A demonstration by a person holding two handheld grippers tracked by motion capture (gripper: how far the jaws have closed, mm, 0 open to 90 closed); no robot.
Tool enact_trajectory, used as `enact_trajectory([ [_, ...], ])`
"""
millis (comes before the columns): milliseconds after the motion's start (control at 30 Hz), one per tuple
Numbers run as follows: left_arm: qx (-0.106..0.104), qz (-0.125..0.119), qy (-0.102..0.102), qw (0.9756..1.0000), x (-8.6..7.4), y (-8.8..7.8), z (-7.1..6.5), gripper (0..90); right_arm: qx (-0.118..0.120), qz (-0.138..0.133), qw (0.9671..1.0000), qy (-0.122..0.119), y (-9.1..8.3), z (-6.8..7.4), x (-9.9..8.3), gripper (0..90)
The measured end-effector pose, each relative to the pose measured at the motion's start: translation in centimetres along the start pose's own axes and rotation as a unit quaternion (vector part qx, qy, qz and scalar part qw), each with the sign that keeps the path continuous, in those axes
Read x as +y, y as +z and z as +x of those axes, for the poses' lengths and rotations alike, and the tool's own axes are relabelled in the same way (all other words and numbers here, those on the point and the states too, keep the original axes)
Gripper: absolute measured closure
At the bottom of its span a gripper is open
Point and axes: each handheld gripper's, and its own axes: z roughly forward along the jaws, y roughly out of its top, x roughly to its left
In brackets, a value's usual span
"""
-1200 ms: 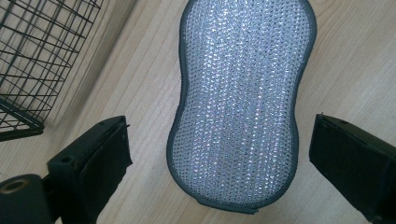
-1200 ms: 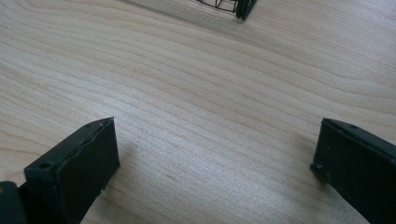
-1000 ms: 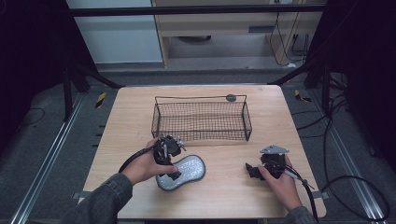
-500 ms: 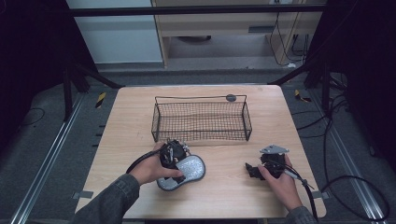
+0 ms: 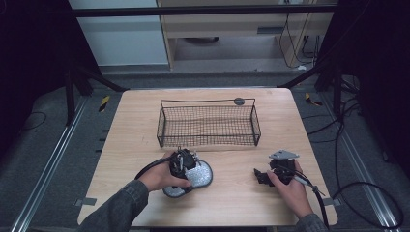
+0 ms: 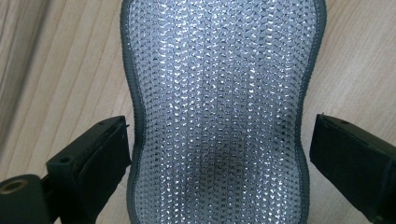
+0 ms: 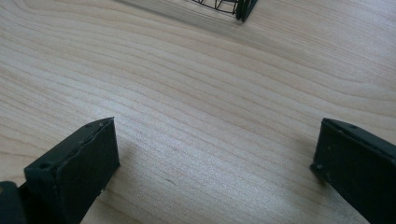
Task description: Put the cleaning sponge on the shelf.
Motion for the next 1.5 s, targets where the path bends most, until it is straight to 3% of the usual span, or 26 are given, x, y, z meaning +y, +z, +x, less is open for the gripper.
enact_trajectory([
  [100, -0.001, 0.001, 0.006, 1.0, 0.2, 0.2, 0.2, 4.3, 0.001, -0.001, 1.0, 0.002, 0.0, 0.0, 0.0, 0.3],
  [500, -0.014, -0.004, -0.003, 0.9999, 0.1, 1.4, 0.9, 2.9, 0.0, 0.0, 1.0, 0.001, 0.0, 0.0, 0.0, 0.3],
  [867, -0.014, -0.013, -0.006, 0.9998, 0.0, 1.8, 1.0, 2.4, 0.001, -0.001, 1.0, 0.002, 0.0, 0.0, 0.0, 0.3],
  [1267, 0.002, -0.022, 0.001, 0.9998, -0.3, 1.2, 0.9, 9.5, 0.001, -0.001, 1.0, 0.002, 0.0, 0.0, 0.0, 0.3],
  [1500, 0.016, -0.049, 0.001, 0.9987, -1.0, -1.0, 0.9, 9.8, 0.0, -0.001, 1.0, 0.002, 0.0, 0.0, 0.0, 0.3],
])
